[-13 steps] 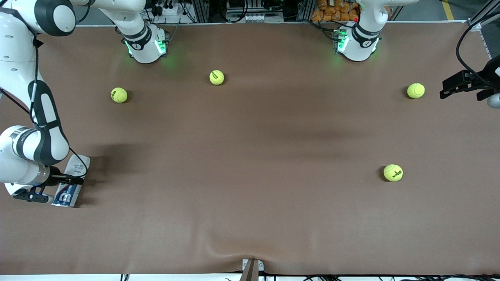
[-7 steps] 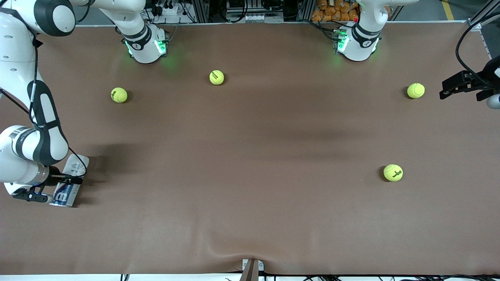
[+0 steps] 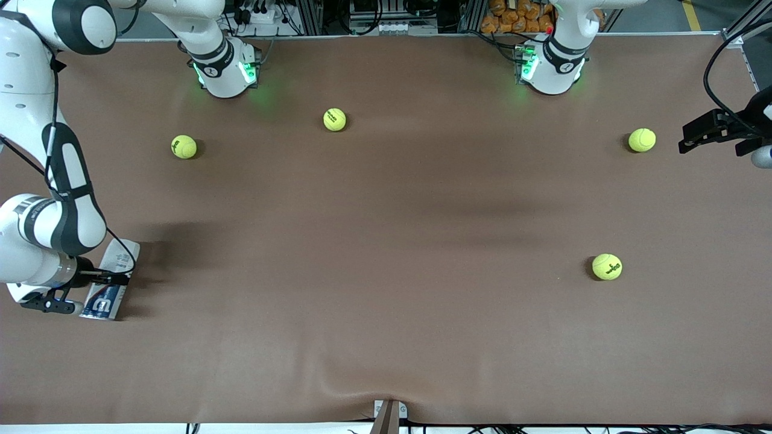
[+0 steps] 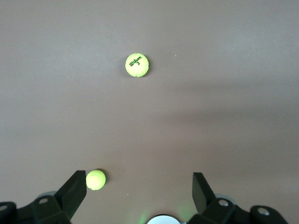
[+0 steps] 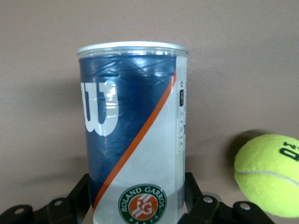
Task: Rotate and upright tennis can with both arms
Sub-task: 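Lift the can with the right gripper and carry it to mid-table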
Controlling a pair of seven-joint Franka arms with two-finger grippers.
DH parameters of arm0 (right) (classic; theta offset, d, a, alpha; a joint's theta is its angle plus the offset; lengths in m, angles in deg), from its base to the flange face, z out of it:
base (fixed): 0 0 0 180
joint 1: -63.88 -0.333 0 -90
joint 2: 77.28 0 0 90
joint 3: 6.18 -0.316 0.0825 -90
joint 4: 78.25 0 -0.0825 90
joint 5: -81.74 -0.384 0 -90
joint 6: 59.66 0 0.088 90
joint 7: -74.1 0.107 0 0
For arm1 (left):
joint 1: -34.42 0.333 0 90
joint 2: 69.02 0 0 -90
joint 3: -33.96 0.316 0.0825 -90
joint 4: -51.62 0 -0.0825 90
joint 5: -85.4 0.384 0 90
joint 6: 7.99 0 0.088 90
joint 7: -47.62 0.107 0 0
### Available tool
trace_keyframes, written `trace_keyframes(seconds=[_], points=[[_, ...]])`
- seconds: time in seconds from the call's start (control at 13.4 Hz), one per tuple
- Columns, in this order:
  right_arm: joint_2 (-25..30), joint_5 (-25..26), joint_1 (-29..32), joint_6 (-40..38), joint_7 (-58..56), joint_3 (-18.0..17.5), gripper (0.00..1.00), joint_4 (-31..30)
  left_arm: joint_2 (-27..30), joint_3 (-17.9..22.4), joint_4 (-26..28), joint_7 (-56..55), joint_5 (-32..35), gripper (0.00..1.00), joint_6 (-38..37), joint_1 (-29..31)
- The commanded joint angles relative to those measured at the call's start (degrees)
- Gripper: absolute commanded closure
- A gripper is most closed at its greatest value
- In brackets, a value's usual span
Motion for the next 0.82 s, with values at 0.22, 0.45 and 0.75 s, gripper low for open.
trace_keyframes(seconds=[0.22,0.45,0.75], points=[[3.0,0.3,0.8,-4.3,-0.6,-1.5,0.38,-0.4,-0.1,-0.4,-0.6,0.5,0.6,0.00,-0.8,0.5],[6.5,0.3,0.4,-8.6,-0.6,-2.2,0.38,-0.1,-0.2,-0.4,-0.6,0.5,0.5,0.00,-0.8,0.5],[10.9,0.4,-1.5,-12.5,-1.8,-6.7,0.37,0.2,-0.1,-0.4,-0.6,0.5,0.5,0.00,-0.8,0.5]])
